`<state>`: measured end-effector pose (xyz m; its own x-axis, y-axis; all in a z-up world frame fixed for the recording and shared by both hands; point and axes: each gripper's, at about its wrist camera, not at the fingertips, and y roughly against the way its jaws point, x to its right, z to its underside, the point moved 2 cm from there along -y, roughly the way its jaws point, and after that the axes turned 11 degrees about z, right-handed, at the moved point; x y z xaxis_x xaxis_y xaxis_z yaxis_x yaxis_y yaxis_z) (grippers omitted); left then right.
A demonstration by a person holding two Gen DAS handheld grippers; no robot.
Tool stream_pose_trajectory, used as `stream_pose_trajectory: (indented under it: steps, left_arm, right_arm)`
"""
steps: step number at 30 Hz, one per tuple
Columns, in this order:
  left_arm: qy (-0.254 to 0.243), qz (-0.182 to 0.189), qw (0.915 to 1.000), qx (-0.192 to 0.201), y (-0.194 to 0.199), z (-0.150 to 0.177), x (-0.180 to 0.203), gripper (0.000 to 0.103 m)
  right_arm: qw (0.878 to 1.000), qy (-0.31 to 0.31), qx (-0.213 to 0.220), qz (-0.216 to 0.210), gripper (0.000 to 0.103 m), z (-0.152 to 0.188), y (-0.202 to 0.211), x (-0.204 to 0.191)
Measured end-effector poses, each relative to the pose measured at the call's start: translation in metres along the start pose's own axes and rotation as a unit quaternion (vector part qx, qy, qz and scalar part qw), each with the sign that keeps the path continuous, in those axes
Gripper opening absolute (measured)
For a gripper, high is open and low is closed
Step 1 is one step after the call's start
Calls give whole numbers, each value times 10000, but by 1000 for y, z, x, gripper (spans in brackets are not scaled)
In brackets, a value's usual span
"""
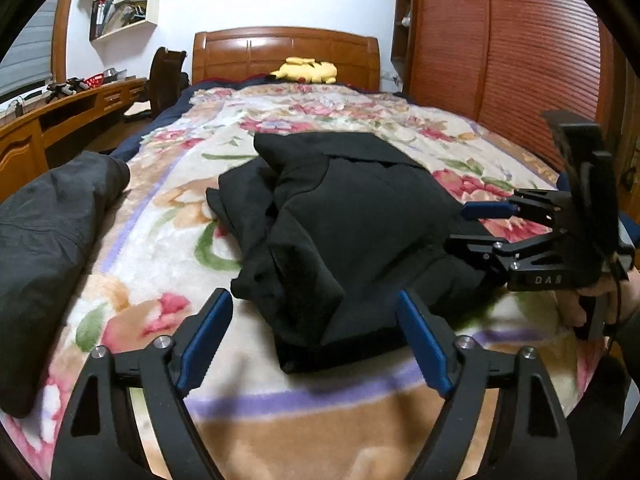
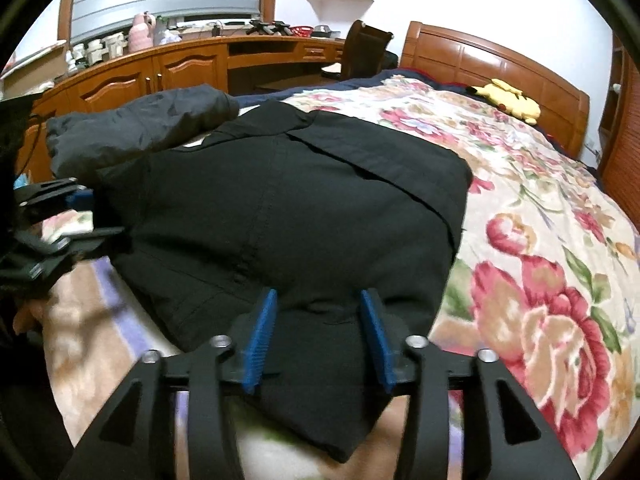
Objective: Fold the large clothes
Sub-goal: 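Lower the open right tool onto the folded black coat edge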
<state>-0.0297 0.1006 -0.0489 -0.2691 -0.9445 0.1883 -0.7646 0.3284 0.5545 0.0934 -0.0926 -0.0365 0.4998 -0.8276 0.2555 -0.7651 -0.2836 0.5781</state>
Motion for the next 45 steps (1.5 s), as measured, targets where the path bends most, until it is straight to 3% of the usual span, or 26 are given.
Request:
stream_pose_trajectory:
  steps: [2,4,11,18,29,40,45]
  left_arm:
    - [20,-28,10000,65,4,0,-2,84]
    - [17,-62,9999,99,8,0,-6,84]
    - [118,-109,9998,147,16,4,-23,84]
    - [261,-72,9996,39,12,9,-32,84]
    - [279,50,9994,-189,3,13,-26,84]
    - [201,-79,9988,-444,-11,16,-21,84]
    - [209,-62,9989,-423,-10,17,-18,84]
  right_arm:
    - [9999,-92,-96,58,71,-4,0,8]
    - [9996,-270,-75,-73,71,-11,4,19]
    - [9989,-442,65,167,71,-35,1,53]
    - [9981,-432,-151,401,71,-50,-34,59]
    - [9961,-606,-150,623,71,-90,-85,73]
    - [9919,-957,-805,212,73,-105,-149,79]
    - [9933,-862,-741,219,84,-103,-152,85]
